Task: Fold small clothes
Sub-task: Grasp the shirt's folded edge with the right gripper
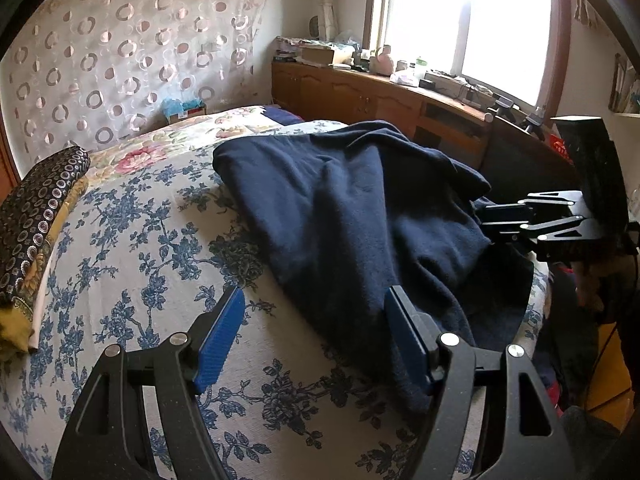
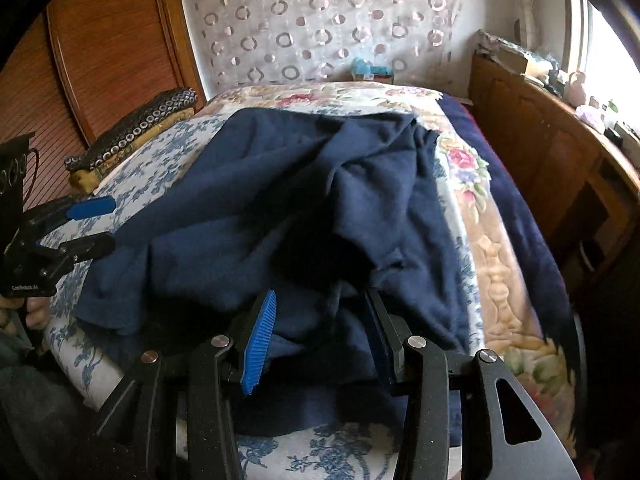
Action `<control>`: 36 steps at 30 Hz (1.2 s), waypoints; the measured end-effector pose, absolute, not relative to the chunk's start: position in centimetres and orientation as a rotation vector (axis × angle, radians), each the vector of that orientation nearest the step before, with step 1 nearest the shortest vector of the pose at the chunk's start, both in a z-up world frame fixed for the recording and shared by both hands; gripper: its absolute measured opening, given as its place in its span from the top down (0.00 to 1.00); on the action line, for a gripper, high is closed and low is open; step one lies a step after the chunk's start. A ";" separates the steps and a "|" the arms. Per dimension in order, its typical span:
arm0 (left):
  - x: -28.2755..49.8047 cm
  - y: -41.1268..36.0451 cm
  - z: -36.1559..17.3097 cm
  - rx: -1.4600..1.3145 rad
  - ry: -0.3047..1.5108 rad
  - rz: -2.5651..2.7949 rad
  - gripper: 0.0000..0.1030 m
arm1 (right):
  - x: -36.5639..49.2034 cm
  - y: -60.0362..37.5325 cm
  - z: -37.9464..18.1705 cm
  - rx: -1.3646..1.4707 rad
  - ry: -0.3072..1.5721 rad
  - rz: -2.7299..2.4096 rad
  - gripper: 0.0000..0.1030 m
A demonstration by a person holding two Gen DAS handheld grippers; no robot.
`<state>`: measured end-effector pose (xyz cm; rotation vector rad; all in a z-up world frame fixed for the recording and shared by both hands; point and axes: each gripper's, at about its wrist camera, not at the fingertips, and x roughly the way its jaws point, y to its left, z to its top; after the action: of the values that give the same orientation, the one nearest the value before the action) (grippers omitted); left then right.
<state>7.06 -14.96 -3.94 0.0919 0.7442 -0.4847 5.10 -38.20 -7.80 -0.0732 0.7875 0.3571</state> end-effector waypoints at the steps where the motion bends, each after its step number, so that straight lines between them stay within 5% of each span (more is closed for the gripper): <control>1: 7.1 -15.0 -4.0 0.092 0.745 -0.485 0.29 | 5.2 -38.4 -7.8 -0.072 0.791 0.360 0.59; 4: 7.1 -15.0 -4.0 0.092 0.745 -0.485 0.29 | 4.6 -37.2 -7.5 -0.076 0.790 0.373 0.67; 7: 7.1 -15.0 -4.0 0.092 0.745 -0.485 0.29 | 4.8 -36.0 -7.6 -0.091 0.789 0.405 0.93; 13: 7.0 -15.0 -4.0 0.092 0.744 -0.487 0.29 | 2.9 -36.1 -5.3 -0.105 0.706 0.440 1.00; 20: 6.8 -15.3 -4.2 0.094 0.746 -0.501 0.29 | 0.1 -40.4 -1.2 -0.090 0.627 0.356 1.00; 28: 7.0 -15.7 -4.4 0.104 0.755 -0.502 0.29 | 1.9 -37.5 -4.5 -0.088 0.695 0.394 0.99; 30: 6.9 -15.8 -4.4 0.103 0.757 -0.504 0.29 | 3.0 -37.1 -5.5 -0.080 0.721 0.398 0.82; 31: 7.0 -15.8 -4.4 0.103 0.758 -0.505 0.29 | 3.4 -36.8 -6.1 -0.077 0.735 0.396 0.64; 36: 7.0 -15.9 -4.6 0.106 0.766 -0.507 0.29 | 5.3 -36.0 -8.0 -0.028 0.803 0.438 0.61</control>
<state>7.04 -15.90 -4.63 0.1058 0.7655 -0.5067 5.26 -35.96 -8.04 -0.0281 0.8026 0.4378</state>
